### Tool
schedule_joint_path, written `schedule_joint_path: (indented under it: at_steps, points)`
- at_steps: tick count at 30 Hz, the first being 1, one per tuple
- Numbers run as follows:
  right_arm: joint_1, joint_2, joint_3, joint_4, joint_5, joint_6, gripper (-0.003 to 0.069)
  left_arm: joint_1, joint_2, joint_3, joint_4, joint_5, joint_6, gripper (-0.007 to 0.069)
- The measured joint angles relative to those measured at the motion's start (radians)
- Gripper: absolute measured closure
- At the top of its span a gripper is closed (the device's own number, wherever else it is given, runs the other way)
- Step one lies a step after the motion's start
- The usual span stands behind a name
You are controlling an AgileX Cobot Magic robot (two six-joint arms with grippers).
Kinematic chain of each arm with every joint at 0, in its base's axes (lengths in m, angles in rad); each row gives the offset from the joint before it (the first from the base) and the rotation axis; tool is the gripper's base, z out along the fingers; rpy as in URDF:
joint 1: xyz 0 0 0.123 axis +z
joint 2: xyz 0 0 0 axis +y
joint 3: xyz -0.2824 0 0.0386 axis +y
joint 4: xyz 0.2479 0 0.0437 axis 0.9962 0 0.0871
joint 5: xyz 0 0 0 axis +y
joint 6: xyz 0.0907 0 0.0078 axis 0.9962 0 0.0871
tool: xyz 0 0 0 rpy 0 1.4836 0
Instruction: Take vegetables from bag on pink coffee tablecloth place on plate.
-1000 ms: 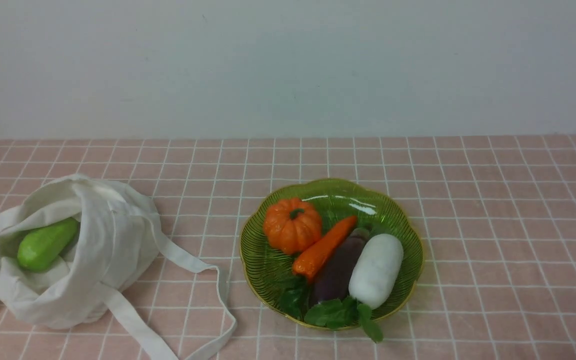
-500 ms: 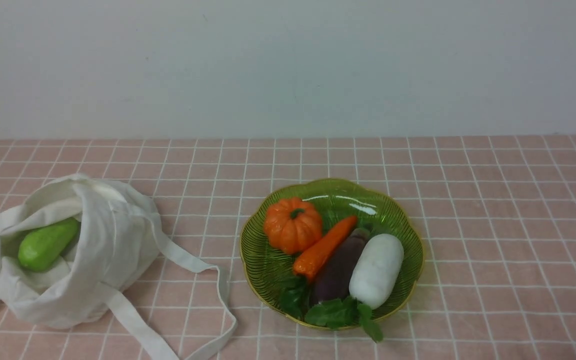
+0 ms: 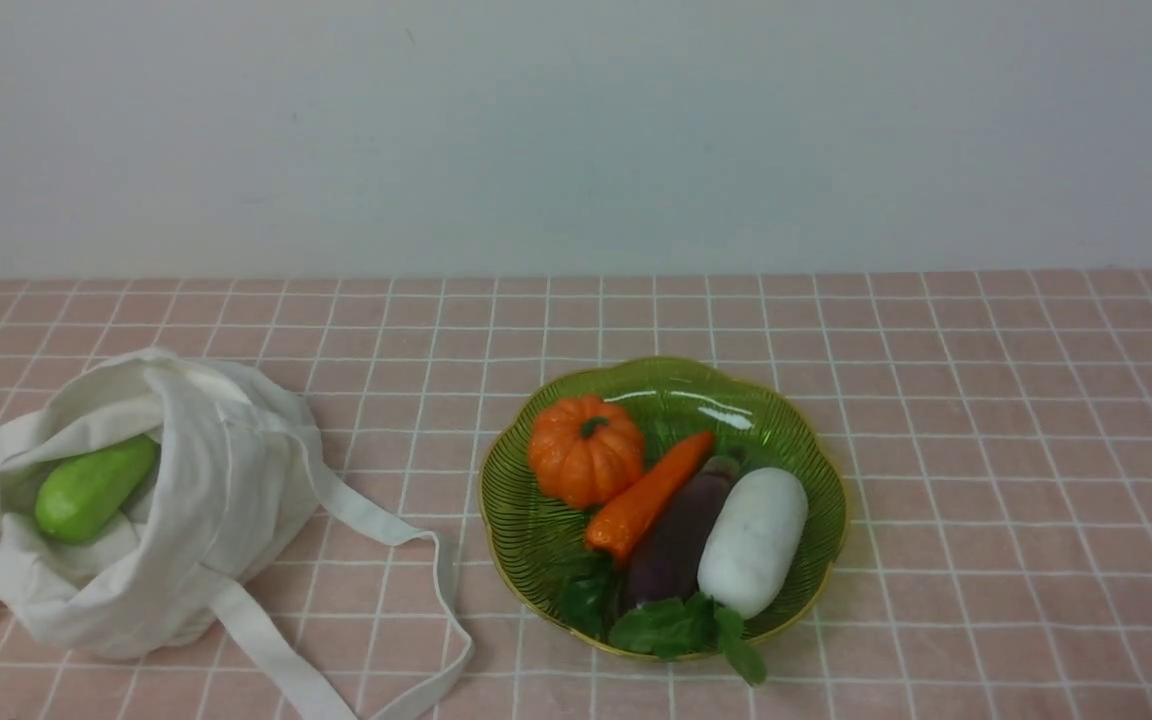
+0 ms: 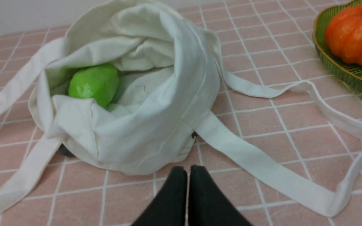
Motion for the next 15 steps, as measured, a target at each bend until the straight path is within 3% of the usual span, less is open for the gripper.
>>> schedule_joint_path:
  at_steps: [15]
  points:
    - [0.000,0.000,0.000,0.000,0.000,0.000,0.0673,-0.001,0.000,0.003,0.000,-0.014,0.001,0.0629]
